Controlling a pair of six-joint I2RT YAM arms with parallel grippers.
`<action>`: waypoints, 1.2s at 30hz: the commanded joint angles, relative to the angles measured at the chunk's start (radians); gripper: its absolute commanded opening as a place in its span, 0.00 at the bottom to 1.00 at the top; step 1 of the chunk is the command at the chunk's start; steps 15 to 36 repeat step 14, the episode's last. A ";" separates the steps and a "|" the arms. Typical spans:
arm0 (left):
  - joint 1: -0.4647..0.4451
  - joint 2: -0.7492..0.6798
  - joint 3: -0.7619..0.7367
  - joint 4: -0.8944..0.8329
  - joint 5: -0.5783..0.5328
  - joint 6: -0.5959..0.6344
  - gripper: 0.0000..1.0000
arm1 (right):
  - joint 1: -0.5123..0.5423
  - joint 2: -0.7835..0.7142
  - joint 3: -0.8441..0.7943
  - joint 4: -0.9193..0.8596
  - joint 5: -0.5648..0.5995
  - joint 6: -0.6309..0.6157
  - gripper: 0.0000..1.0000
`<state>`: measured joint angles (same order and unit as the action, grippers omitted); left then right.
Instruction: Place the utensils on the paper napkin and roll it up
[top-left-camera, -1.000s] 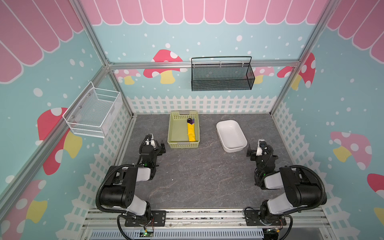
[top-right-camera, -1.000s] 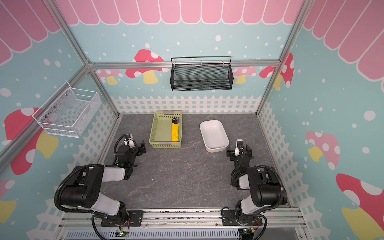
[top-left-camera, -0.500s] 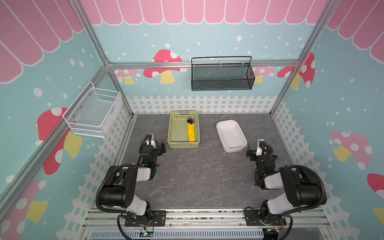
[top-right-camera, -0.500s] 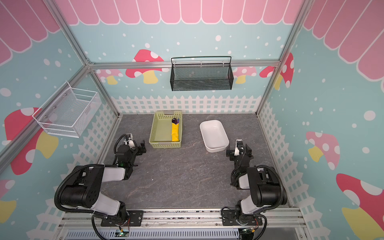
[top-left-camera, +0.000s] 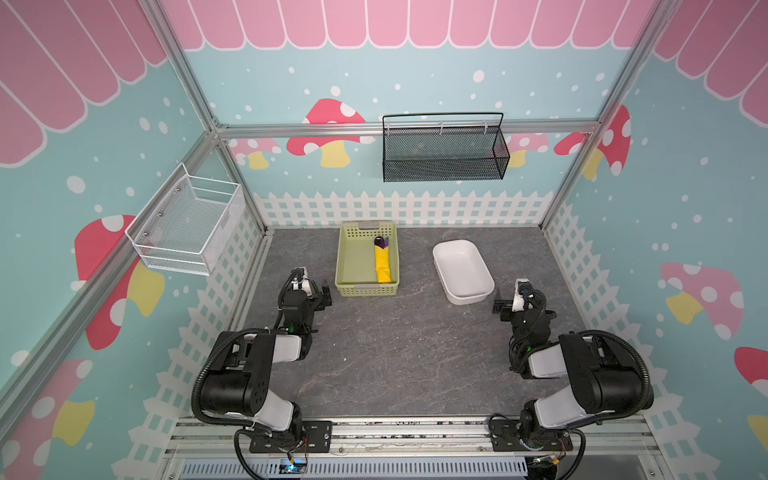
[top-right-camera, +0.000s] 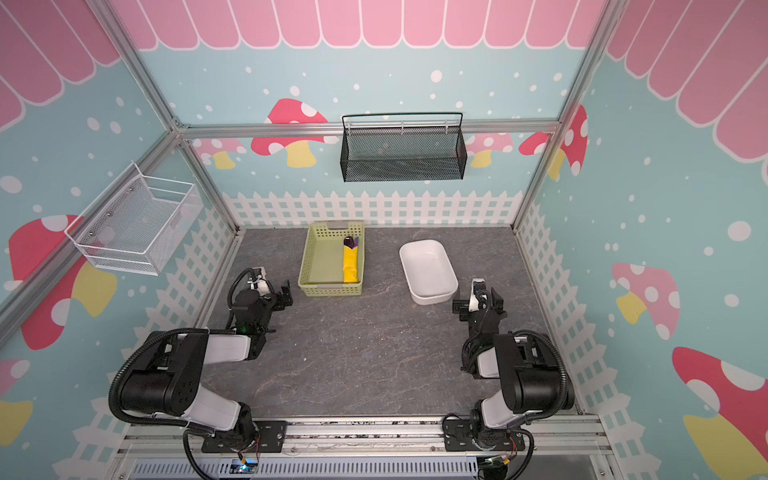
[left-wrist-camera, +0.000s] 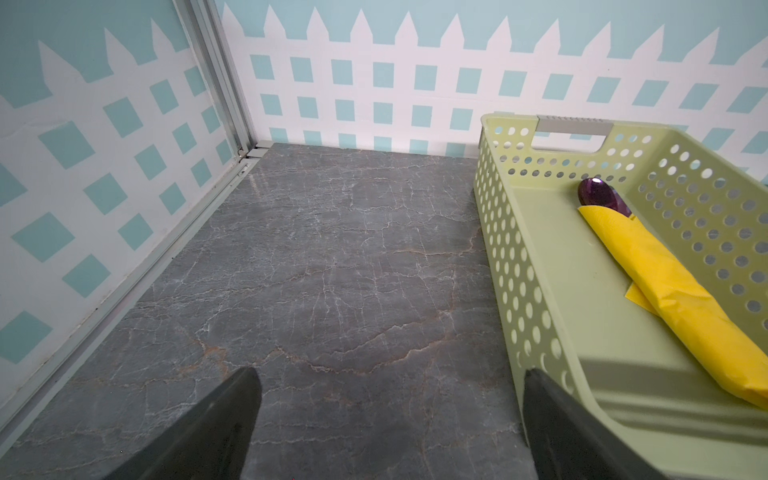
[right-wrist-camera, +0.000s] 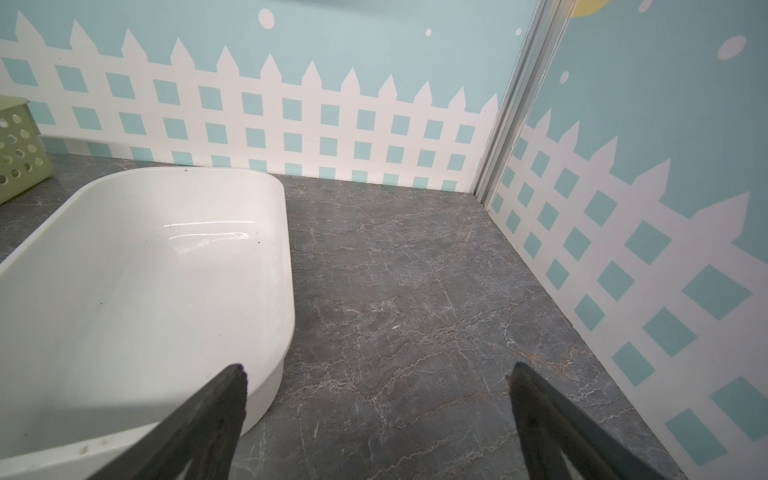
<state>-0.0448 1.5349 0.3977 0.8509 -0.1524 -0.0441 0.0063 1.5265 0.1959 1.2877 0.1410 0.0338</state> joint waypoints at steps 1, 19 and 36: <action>0.007 0.003 -0.003 0.025 0.011 0.020 1.00 | -0.003 0.003 -0.002 0.050 -0.001 -0.017 0.99; 0.006 0.002 -0.002 0.024 0.012 0.019 1.00 | -0.003 0.001 -0.004 0.052 -0.002 -0.018 0.99; 0.006 0.002 -0.002 0.024 0.012 0.019 1.00 | -0.003 0.001 -0.004 0.052 -0.002 -0.018 0.99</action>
